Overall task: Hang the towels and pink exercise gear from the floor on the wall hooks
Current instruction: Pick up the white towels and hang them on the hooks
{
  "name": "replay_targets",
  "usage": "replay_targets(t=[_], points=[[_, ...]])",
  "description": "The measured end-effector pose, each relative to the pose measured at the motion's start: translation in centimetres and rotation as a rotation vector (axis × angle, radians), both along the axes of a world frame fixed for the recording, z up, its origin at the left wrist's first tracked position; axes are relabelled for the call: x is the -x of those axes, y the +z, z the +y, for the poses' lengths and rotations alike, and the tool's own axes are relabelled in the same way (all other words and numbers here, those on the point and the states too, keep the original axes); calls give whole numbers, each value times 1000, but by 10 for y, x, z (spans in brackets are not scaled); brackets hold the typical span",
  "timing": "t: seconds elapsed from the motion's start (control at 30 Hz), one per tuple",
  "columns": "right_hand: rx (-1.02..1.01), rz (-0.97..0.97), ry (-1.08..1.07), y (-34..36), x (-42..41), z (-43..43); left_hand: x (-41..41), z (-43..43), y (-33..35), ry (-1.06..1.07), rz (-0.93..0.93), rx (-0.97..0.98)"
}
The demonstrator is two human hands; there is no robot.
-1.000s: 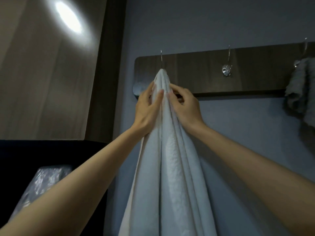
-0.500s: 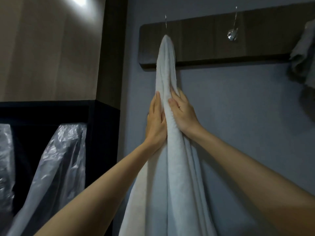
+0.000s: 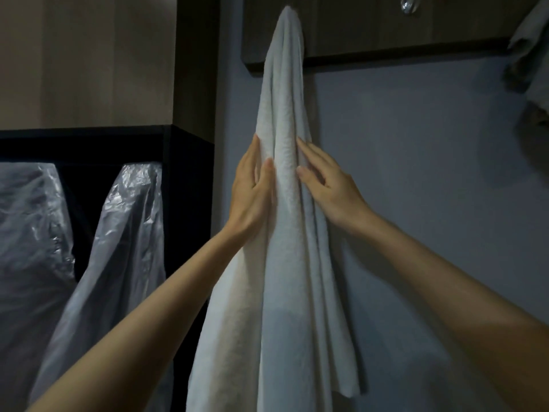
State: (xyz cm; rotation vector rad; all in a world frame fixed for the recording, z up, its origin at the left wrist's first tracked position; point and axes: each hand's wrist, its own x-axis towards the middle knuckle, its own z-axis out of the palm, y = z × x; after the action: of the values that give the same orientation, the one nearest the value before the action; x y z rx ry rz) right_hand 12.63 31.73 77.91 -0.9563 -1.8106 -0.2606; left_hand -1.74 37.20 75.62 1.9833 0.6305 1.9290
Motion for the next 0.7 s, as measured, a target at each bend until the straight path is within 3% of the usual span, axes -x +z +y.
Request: replay_targets(t=[0.2, 0.4, 0.7], points=[[28, 5, 10, -47, -17, -36, 11, -54, -32, 304, 221, -110], [42, -95, -140, -107, -30, -72, 19, -106, -87, 651, 551, -170], [115, -324, -362, -198, -20, -164, 43, -179, -193, 710, 777, -113]])
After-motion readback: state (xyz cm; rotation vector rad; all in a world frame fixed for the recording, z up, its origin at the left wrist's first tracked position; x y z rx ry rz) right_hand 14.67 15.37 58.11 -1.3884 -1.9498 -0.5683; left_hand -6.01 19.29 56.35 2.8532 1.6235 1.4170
